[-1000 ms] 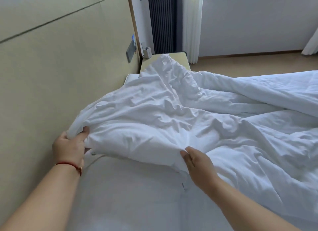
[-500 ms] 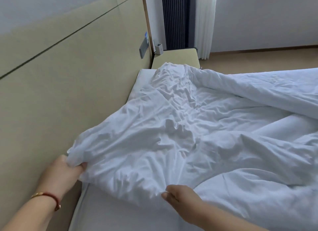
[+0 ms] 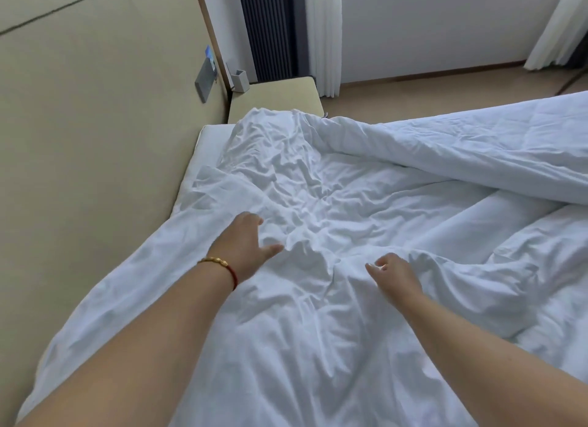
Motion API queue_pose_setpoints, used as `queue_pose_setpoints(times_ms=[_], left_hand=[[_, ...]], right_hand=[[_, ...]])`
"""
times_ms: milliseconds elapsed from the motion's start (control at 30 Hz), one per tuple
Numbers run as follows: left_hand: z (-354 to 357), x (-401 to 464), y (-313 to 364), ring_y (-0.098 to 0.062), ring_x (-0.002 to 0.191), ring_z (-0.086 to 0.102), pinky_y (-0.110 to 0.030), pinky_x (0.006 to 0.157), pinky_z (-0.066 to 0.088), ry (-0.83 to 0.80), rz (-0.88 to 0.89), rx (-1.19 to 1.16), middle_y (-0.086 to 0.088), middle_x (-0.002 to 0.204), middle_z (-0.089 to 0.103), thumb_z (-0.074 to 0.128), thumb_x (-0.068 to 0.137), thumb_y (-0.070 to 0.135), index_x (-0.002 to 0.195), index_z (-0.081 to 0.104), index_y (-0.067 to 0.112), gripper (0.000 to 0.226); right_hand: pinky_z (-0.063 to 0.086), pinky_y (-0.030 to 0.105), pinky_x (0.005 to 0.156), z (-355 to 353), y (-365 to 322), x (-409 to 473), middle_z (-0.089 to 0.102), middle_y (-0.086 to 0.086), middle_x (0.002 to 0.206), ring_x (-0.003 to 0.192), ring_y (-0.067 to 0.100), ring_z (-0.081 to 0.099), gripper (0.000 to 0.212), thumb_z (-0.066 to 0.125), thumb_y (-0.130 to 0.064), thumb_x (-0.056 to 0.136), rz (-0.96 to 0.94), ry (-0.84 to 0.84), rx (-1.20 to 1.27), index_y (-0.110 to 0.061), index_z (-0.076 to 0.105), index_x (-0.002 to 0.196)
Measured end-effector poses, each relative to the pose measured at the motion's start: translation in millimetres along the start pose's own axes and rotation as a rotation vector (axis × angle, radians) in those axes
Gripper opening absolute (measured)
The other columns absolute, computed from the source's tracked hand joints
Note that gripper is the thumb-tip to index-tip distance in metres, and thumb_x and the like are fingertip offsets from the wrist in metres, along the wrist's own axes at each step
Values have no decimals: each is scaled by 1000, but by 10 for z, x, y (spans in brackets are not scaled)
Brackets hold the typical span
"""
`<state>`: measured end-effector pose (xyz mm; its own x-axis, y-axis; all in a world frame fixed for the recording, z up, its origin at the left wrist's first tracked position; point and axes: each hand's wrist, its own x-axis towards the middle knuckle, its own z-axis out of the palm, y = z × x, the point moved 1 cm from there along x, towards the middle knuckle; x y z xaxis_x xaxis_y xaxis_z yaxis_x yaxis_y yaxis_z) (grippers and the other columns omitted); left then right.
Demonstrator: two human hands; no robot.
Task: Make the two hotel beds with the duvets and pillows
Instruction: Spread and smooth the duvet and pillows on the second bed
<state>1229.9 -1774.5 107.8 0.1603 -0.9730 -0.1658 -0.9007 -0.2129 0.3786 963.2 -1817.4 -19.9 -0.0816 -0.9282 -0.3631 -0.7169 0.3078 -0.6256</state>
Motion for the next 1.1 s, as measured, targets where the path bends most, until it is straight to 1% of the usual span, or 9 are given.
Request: queue_pose_setpoints(times_ms=[200, 333, 433, 500, 667, 833, 900, 967, 1100], left_hand=[[847, 695, 580, -24, 129, 46, -33, 101, 38, -278, 70, 77, 3, 151, 33, 47, 97, 50, 146, 32, 17, 61], [1408, 1083, 547, -29, 129, 47, -35, 100, 41, -538, -54, 253, 0, 154, 30, 51, 86, 66, 153, 17, 19, 88], [1558, 1155, 392, -23, 120, 54, -32, 95, 45, -703, -128, 468, -2, 139, 51, 60, 72, 74, 143, 38, 19, 93], [1448, 1219, 296, -21, 90, 65, -31, 75, 54, -638, -101, 396, -2, 103, 68, 69, 67, 70, 112, 62, 20, 67], [424, 1318, 271, -9, 40, 53, -23, 37, 48, -126, -159, -506, 2, 50, 58, 74, 85, 17, 74, 61, 11, 18], [-726, 1833, 314, -21, 59, 61, -38, 60, 58, 446, -83, -325, -10, 73, 68, 73, 66, 57, 72, 62, 15, 44], [-906, 2152, 316, -32, 76, 62, -48, 77, 55, 587, -117, -150, -15, 87, 65, 60, 63, 61, 82, 61, 17, 48], [-837, 2327, 440, -39, 106, 59, -51, 96, 47, 548, -74, -70, -22, 119, 58, 58, 75, 48, 111, 59, 15, 48], [-86, 2257, 662, -27, 147, 15, -31, 119, 13, 198, 116, -17, -16, 160, 14, 60, 94, 16, 153, 13, 6, 76]], right_hand=[[49, 41, 91, -427, 474, 527, 29, 12, 140, 113, 34, 52, 70, 59, -49, 87, 231, 48, -78, -11, 36, 140], [55, 28, 52, -389, 767, 749, 29, 8, 142, 104, 26, 56, 85, 60, -58, 80, 327, -69, -13, -24, 22, 149], [54, 30, 48, -357, 878, 865, 63, 8, 97, 76, 28, 65, 43, 63, -54, 79, 273, -139, -67, -20, 63, 105], [51, 33, 60, -410, 814, 902, 64, 8, 67, 74, 31, 65, 33, 63, -44, 82, 147, -88, -92, -14, 63, 69], [45, 36, 56, -748, 48, 932, 57, 18, 61, 62, 33, 60, 41, 66, -35, 84, -123, 163, 145, 1, 58, 66], [32, 29, 60, -1164, -1082, 1370, 46, 7, 78, 73, 21, 45, 34, 60, -26, 89, -418, 442, 300, -16, 48, 60], [39, 24, 93, -1196, -1314, 1651, 48, 5, 118, 107, 18, 50, 11, 57, -18, 92, -473, 372, 398, -14, 63, 100], [13, 14, 109, -1093, -1295, 1868, 24, 2, 154, 142, 13, 23, 52, 56, -15, 93, -501, 233, 326, -16, 40, 142], [10, 29, 118, -704, -666, 1816, 12, 1, 160, 147, 14, 9, 61, 57, -19, 94, -489, 85, 70, -17, 29, 148]])
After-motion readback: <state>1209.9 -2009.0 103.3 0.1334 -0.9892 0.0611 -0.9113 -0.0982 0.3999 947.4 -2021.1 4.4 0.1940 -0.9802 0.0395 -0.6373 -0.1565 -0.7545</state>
